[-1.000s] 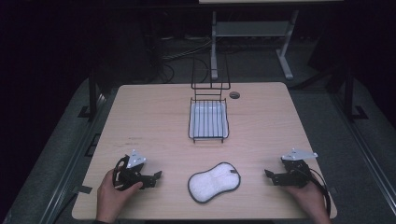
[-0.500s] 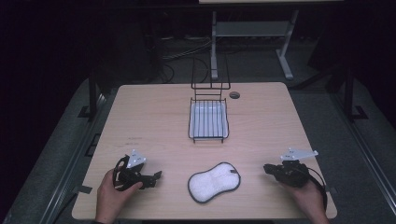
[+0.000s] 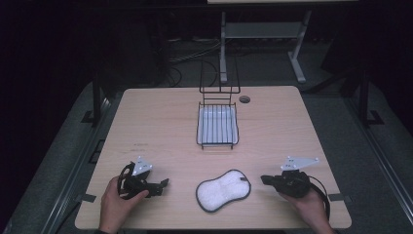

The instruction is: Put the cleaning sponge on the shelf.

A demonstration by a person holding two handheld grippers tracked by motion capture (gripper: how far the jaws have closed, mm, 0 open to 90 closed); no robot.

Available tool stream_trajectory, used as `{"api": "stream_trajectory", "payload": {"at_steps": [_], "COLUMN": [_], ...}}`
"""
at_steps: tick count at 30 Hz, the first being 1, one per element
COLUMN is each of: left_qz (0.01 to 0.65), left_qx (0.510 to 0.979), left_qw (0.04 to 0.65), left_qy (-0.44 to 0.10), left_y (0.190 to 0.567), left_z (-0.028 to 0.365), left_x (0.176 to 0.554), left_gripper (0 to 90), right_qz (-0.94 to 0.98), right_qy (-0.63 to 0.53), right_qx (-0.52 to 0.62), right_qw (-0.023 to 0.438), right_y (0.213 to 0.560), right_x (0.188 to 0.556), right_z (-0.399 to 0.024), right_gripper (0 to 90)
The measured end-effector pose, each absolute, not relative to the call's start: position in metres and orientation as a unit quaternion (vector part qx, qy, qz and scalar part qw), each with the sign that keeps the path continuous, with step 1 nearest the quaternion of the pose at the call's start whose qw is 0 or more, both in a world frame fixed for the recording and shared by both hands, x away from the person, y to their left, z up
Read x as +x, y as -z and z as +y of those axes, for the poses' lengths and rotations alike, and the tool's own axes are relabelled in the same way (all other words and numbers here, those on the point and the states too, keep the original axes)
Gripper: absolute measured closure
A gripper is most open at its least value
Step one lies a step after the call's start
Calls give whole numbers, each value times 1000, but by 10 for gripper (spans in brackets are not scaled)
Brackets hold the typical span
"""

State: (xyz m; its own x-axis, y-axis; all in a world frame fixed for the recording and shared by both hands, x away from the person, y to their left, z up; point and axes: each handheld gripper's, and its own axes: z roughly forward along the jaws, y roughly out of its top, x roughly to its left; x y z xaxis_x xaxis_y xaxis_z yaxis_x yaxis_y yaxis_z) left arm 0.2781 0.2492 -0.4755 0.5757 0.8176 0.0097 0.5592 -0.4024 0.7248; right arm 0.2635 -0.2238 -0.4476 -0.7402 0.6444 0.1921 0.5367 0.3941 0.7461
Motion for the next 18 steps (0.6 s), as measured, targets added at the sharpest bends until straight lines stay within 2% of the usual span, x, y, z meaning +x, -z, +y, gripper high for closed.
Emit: {"api": "stream_trajectory", "payload": {"at_steps": [18], "left_qz": [422], "left_qx": [816], "left_qw": [348], "left_qy": [-186], "left_y": [475], "left_z": [249], "left_x": [278], "left_gripper": [127], "right_qz": [853], "right_qy": [-420], "right_qx": [307], "right_qw": [36], "right_y": [450], "right_x": [267], "right_z": [-183], "right_gripper": [898]}}
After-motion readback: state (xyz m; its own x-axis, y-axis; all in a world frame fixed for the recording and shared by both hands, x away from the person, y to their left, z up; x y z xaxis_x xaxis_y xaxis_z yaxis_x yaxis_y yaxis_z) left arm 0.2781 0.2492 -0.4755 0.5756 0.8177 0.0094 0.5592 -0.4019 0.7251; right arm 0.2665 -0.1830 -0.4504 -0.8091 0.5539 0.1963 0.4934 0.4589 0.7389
